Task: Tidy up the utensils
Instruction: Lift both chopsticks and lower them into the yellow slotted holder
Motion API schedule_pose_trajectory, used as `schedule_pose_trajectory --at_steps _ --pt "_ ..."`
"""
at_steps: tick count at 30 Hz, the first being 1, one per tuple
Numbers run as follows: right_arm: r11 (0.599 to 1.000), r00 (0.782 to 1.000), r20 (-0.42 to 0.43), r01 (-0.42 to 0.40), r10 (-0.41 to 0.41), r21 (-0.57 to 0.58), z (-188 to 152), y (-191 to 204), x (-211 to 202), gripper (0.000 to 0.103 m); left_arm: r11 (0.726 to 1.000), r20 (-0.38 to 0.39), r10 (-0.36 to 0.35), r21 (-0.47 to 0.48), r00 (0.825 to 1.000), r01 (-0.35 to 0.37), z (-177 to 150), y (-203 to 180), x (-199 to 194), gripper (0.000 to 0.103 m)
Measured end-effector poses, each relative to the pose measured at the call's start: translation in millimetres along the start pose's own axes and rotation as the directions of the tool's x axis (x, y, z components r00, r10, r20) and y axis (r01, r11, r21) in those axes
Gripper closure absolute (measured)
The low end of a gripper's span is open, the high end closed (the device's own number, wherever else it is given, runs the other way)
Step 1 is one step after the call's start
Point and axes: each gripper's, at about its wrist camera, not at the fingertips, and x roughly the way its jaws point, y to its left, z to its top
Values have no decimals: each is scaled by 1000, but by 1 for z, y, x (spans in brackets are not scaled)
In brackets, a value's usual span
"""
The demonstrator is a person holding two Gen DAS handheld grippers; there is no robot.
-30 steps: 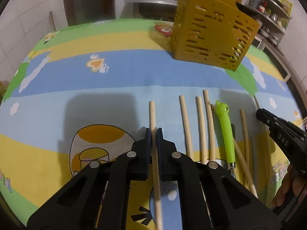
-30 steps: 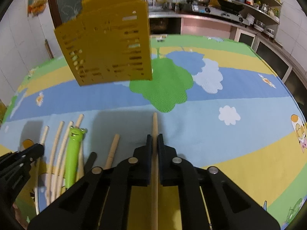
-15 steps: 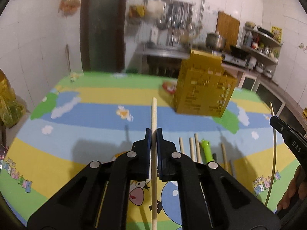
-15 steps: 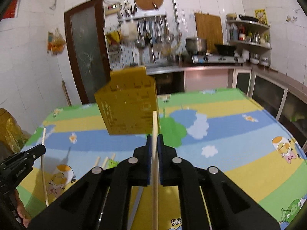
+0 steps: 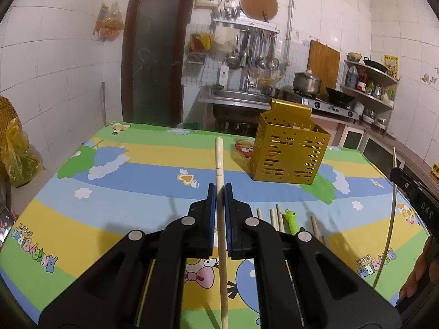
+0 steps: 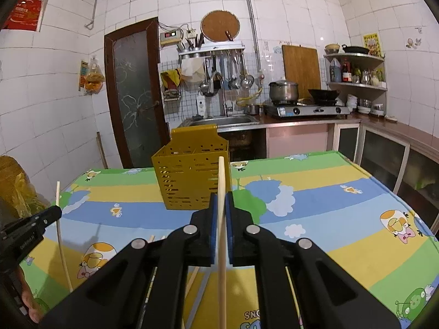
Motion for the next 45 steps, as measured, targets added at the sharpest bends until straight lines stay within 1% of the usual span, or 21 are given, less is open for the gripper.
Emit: schedule_pose_trajectory --at_steps 5,8,11,12,14,15,17,19,20,21,22,23,25,26,29,31,34,38,41,44,45 --pt "1000 999 35 -2 2 3 -7 -3 -12 97 1000 35 -2 2 999 2 -2 2 -11 98" --pt "1000 999 49 -8 8 -1 -6 -3 -16 97 1000 55 2 6 999 -2 0 -2 -17 98" --pt "1000 995 96 -7 7 -4 4 -3 -22 97 1000 65 -17 7 998 17 10 -7 -19 98" --pt "1000 993 115 -11 11 -6 12 -3 -23 97 1000 68 -26 8 997 26 15 -8 -20 98" --pt "1000 990 136 -21 22 -5 25 -3 -22 97 999 88 -50 22 995 48 29 -14 -22 98" --pt "1000 988 154 -27 27 -4 36 -4 -20 97 998 113 -61 37 992 57 42 -20 -22 98" --pt "999 982 188 -34 33 4 59 -6 -16 97 996 162 -81 60 983 73 66 -30 -23 98" --pt "999 974 226 -37 35 5 89 -8 -7 97 993 219 -105 73 970 91 99 -41 -21 98" --pt "999 969 247 -34 33 2 102 -7 -2 97 992 249 -110 81 962 92 113 -46 -18 98" --pt "1000 960 278 -26 25 -1 121 -8 7 97 992 290 -111 93 951 87 134 -54 -12 98" --pt "1000 956 291 -24 23 0 131 -7 12 97 991 304 -114 96 946 88 145 -58 -7 98" --pt "1000 953 302 -29 25 7 144 -8 21 97 991 322 -125 89 938 102 163 -64 3 98" --pt "998 947 319 -46 32 35 166 -10 46 97 990 344 -141 68 928 125 184 -70 18 98" --pt "998 944 329 -44 27 42 173 -10 56 97 990 360 -141 63 922 127 192 -74 26 98" --pt "998 936 353 -36 14 55 184 -10 90 97 992 430 -125 72 894 103 209 -90 57 98" --pt "996 932 363 -48 18 73 185 -11 107 97 992 443 -125 69 888 106 214 -97 76 98" --pt "992 924 379 -82 42 91 185 -12 131 97 991 443 -135 54 886 124 216 -103 110 98" --pt "995 921 386 -85 57 56 175 -4 158 97 991 435 -130 35 891 128 209 -109 149 98" --pt "995 927 368 -89 67 45 169 -4 180 97 994 425 -105 26 899 103 201 -110 176 98" --pt "995 937 339 -95 79 31 158 -4 196 97 996 397 -88 18 913 88 195 -109 200 98" --pt "995 940 330 -93 80 23 155 -2 199 97 997 394 -80 19 916 79 192 -108 205 98"
